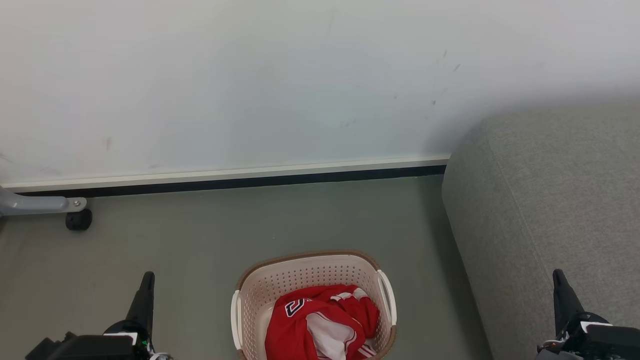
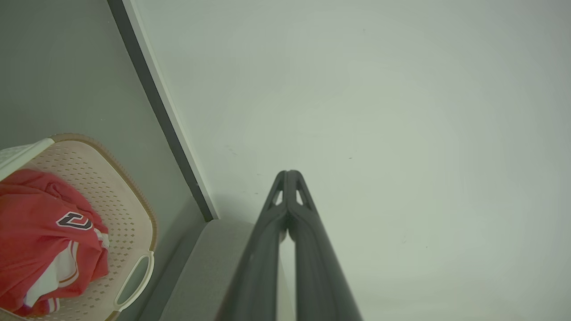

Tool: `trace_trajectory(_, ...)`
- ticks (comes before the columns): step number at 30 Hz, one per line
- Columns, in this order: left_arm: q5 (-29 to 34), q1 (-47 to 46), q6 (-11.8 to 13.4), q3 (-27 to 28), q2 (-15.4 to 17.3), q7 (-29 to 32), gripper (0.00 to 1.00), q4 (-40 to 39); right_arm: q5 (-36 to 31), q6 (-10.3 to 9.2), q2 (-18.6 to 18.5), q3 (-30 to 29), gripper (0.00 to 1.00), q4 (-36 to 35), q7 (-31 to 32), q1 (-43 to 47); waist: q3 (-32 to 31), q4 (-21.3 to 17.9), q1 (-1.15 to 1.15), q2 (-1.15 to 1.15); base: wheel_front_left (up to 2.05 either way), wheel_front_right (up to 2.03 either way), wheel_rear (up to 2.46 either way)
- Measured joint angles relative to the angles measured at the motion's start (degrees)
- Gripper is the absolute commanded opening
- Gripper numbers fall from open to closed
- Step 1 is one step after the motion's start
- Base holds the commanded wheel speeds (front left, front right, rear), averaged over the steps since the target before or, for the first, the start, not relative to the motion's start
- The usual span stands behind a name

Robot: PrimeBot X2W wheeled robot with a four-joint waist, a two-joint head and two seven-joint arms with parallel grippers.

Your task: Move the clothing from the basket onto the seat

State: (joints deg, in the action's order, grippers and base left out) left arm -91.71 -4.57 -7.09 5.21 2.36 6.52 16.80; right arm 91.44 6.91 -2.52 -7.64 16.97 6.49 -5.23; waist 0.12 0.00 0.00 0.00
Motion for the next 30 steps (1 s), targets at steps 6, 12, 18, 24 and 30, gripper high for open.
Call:
trace_trajectory(6, 0.0, 0.0, 0.0, 0.0, 0.0, 0.0, 0.0, 0.0, 0.0, 0.0, 0.0, 0.0, 0.0, 0.0, 0.0, 0.0, 0.0, 0.0, 0.0, 0.0, 0.0, 0.0, 0.0)
trace_trajectory(12, 0.0, 0.0, 0.0, 0.0, 0.0, 0.0, 0.0, 0.0, 0.0, 0.0, 0.0, 0.0, 0.0, 0.0, 0.0, 0.0, 0.0, 0.0, 0.0, 0.0, 0.0, 0.0, 0.0)
trace_trajectory(18, 0.0, 0.0, 0.0, 0.0, 0.0, 0.0, 0.0, 0.0, 0.0, 0.0, 0.0, 0.0, 0.0, 0.0, 0.0, 0.0, 0.0, 0.0, 0.0, 0.0, 0.0, 0.0, 0.0)
trace_trajectory(24, 0.0, 0.0, 0.0, 0.0, 0.0, 0.0, 0.0, 0.0, 0.0, 0.0, 0.0, 0.0, 0.0, 0.0, 0.0, 0.0, 0.0, 0.0, 0.0, 0.0, 0.0, 0.0, 0.0)
trace_trajectory(30, 0.0, 0.0, 0.0, 0.0, 0.0, 0.0, 0.0, 0.0, 0.0, 0.0, 0.0, 0.0, 0.0, 0.0, 0.0, 0.0, 0.0, 0.0, 0.0, 0.0, 0.0, 0.0, 0.0)
